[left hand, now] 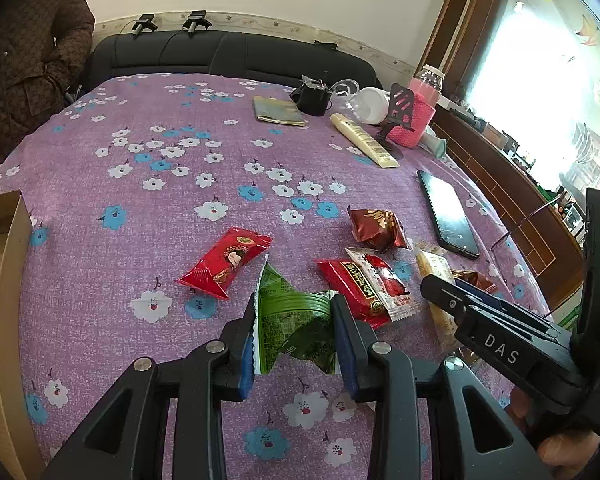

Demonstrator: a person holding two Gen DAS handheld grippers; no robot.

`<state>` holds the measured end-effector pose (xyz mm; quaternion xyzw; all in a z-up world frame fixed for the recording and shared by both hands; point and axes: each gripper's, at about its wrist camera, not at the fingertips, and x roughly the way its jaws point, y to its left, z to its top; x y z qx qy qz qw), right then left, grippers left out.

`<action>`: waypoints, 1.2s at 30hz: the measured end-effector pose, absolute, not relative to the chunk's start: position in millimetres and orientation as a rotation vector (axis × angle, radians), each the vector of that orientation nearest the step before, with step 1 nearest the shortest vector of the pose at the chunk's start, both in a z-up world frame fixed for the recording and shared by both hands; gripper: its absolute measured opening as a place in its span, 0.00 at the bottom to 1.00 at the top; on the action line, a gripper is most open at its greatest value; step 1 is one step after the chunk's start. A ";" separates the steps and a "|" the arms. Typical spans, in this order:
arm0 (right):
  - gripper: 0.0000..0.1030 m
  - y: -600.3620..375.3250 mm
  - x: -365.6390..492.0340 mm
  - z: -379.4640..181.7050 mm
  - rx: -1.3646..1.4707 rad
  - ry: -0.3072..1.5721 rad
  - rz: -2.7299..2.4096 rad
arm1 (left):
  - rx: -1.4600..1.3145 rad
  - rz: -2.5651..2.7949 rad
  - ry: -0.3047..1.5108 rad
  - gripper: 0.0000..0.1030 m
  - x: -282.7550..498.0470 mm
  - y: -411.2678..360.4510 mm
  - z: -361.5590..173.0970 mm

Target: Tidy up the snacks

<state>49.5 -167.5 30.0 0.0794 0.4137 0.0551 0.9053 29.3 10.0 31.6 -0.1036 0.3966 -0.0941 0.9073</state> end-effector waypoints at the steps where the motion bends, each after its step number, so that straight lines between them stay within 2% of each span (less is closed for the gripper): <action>1: 0.31 -167.9 49.0 30.8 0.167 0.848 0.111 | -0.214 -0.195 0.818 0.33 29.4 10.1 31.7; 36: 0.31 -158.8 38.8 41.4 0.149 0.770 0.145 | -0.213 -0.197 0.813 0.33 27.4 9.7 36.0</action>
